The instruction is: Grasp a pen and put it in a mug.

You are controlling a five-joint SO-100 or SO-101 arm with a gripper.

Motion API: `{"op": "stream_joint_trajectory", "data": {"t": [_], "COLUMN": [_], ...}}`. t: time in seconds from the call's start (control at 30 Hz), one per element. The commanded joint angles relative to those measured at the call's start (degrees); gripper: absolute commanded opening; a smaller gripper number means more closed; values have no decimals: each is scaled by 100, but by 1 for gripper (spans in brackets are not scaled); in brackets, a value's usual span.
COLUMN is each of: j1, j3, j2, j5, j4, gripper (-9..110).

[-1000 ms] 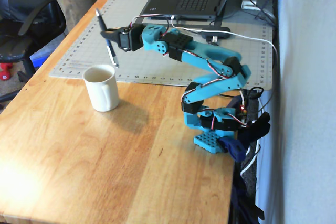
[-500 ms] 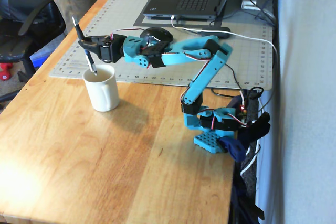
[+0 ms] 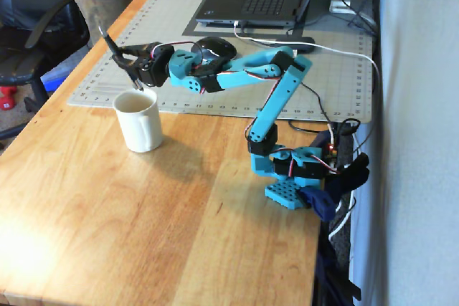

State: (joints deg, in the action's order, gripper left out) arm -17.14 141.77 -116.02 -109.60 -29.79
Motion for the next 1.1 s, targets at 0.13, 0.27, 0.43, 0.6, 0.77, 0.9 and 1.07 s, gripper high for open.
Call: {"op": "stream_joint_trajectory", "data": {"t": [0.13,0.27,0.43,0.6,0.77,0.9,1.07], "j1": [-18,-53,-9,-26,-70,-62,-62], "j3": [211,281,246,229,202,53,9], "j2": [519,694,844,817,773,387,185], "j5": [-132,-132,-132,-97,-62,-44,-35], "j4": [-185,-185,-211,-246,-255,-185,-167], "gripper": [1,1,1,9,14,14,14]}}
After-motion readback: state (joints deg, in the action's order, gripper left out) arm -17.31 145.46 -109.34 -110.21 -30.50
